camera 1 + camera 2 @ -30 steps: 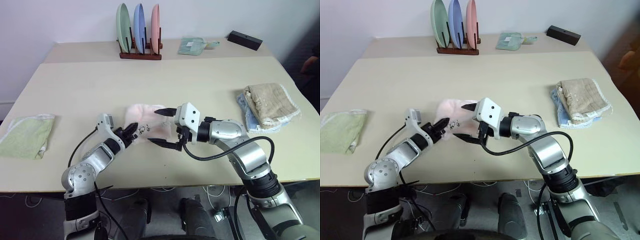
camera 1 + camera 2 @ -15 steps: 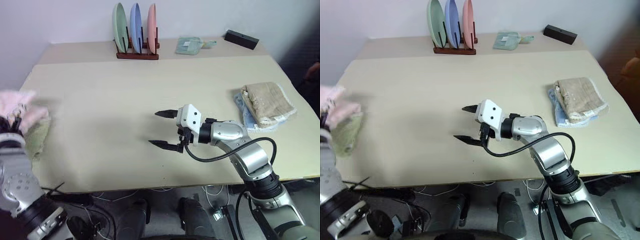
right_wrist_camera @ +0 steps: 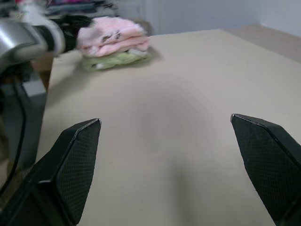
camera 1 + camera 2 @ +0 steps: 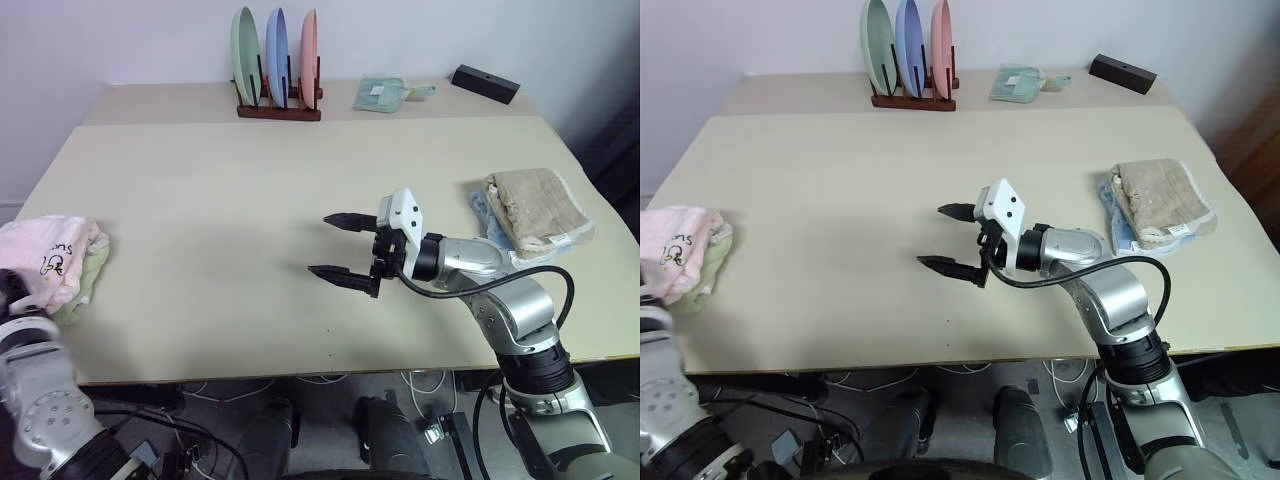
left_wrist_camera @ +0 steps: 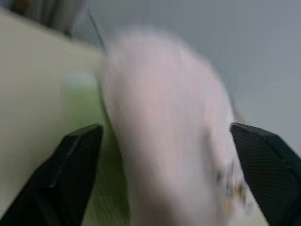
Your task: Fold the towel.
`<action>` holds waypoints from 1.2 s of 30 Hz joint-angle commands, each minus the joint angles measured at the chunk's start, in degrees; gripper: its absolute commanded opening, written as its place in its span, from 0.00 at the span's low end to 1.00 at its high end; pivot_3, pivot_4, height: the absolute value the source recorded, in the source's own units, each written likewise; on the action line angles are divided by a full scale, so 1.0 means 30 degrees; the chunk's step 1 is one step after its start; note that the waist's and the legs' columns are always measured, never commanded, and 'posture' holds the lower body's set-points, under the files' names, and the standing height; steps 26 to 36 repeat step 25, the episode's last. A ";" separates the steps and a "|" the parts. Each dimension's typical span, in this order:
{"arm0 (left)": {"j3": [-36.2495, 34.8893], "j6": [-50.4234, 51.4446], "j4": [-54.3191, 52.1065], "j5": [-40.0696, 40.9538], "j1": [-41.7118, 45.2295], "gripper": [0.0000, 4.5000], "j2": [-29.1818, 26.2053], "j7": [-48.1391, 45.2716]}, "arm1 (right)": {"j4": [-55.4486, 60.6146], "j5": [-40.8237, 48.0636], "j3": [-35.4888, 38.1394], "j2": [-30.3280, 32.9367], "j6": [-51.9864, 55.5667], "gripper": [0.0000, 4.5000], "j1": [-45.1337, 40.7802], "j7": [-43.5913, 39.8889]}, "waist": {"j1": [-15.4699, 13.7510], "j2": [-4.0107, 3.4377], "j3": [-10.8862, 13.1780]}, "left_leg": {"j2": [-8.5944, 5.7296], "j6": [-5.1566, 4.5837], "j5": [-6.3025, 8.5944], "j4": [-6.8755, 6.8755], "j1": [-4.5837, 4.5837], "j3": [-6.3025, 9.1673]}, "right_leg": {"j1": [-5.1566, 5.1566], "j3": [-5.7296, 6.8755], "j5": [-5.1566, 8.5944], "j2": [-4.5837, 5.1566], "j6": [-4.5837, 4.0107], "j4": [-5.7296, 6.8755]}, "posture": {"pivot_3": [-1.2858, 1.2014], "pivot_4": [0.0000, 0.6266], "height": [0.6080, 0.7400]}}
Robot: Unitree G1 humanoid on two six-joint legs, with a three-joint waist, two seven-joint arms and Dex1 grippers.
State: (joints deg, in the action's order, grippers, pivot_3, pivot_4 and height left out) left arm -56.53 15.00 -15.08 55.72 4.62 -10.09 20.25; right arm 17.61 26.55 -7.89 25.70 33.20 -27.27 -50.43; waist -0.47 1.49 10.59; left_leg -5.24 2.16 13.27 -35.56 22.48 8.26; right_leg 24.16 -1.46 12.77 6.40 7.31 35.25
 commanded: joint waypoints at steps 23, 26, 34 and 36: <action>1.6838 0.1233 -0.1889 -1.0062 -0.0907 0.99 -0.7380 -1.2957 | -0.4353 -0.2917 0.2761 0.1870 -0.3030 1.00 0.1161 0.2713 | 0.0364 -0.0051 0.0013 | 0.0057 0.0000 0.0000 0.0129 -0.0006 -0.0096 | 0.0088 -0.0014 -0.0022 -0.0050 -0.0052 -0.0001 | 0.52 0.24 1.00; 1.6772 0.1169 -0.1724 -1.0187 -0.0894 0.99 -0.7191 -1.3312 | -0.4509 -0.2925 0.2899 0.2179 -0.3102 1.00 0.1195 0.2624 | 0.0357 -0.0049 0.0012 | 0.0056 -0.0001 -0.0001 0.0116 -0.0004 -0.0099 | 0.0072 -0.0013 -0.0022 -0.0023 -0.0050 -0.0007 | 0.52 0.24 1.00; 1.6772 0.1169 -0.1724 -1.0187 -0.0894 0.99 -0.7191 -1.3312 | -0.4509 -0.2925 0.2899 0.2179 -0.3102 1.00 0.1195 0.2624 | 0.0357 -0.0049 0.0012 | 0.0056 -0.0001 -0.0001 0.0116 -0.0004 -0.0099 | 0.0072 -0.0013 -0.0022 -0.0023 -0.0050 -0.0007 | 0.52 0.24 1.00; 1.6772 0.1169 -0.1724 -1.0187 -0.0894 0.99 -0.7191 -1.3312 | -0.4509 -0.2925 0.2899 0.2179 -0.3102 1.00 0.1195 0.2624 | 0.0357 -0.0049 0.0012 | 0.0056 -0.0001 -0.0001 0.0116 -0.0004 -0.0099 | 0.0072 -0.0013 -0.0022 -0.0023 -0.0050 -0.0007 | 0.52 0.24 1.00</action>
